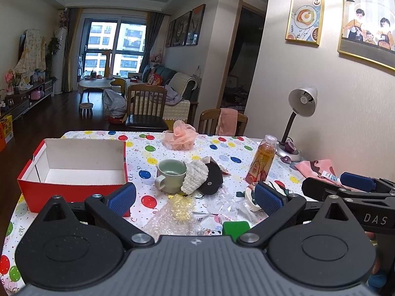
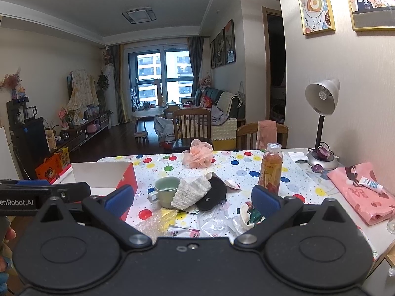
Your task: Organize soft objects
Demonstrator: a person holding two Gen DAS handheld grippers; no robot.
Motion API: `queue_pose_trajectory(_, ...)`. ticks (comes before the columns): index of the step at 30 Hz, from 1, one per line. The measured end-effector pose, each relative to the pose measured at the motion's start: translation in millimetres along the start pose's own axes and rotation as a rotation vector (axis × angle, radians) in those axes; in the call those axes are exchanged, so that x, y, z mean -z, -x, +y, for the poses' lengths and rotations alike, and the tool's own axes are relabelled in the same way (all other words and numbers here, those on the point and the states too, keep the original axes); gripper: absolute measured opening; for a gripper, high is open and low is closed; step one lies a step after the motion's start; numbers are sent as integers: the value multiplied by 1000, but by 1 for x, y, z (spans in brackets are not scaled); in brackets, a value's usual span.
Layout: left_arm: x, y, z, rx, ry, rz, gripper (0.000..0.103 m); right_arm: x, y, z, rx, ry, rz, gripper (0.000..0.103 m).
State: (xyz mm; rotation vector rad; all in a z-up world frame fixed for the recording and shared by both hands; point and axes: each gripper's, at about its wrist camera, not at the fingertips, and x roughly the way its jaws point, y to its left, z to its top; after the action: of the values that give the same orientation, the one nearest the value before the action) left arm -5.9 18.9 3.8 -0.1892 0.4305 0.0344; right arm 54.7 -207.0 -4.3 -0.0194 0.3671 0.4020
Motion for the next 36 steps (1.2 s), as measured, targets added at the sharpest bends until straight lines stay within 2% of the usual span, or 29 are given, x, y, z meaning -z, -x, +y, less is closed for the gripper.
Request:
queue_pose_trajectory(7,-4,-5,3,14,-1,-2,103,-1,-2,0,6,0,-2,102)
queue_pose_trajectory(17,-14,-29,17,19,-3,7,103,-6,-26,3,32,-8,12,102)
queue_pose_trajectory(24,-21,-74,39,39,1,88,103,4,-60,1,76,-6,75,101)
queue_pose_trajectory(36,10,-167,57,81,-127,295,103,53,-125,-13,147,-18,317,97)
